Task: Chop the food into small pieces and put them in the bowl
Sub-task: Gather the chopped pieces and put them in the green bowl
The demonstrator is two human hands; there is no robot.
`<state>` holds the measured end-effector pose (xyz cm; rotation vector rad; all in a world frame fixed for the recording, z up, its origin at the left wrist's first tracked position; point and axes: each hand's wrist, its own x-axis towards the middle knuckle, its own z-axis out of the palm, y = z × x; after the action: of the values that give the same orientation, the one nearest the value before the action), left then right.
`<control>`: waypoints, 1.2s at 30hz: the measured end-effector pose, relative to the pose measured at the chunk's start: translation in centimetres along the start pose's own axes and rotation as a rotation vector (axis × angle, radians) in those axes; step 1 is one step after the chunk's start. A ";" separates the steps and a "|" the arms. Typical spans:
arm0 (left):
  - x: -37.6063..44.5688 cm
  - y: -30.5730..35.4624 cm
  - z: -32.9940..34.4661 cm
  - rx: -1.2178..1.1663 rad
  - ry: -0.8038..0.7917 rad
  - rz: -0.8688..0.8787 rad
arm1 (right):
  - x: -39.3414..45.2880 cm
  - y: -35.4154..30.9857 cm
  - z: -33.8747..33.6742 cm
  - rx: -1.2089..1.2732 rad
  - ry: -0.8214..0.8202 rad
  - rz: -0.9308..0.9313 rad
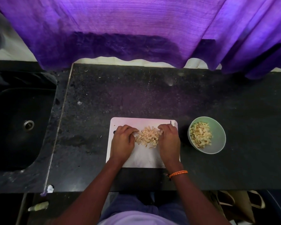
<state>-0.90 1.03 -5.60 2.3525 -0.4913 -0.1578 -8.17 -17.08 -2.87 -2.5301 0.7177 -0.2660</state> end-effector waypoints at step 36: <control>1.1 -0.2 0.1 -0.213 0.079 -0.172 | 0.0 -0.6 5.1 -0.541 -0.211 -0.617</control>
<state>0.16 0.66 -5.77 2.1802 -0.2213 -0.1872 -6.31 -14.57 -6.95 -3.1812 -0.1184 0.0039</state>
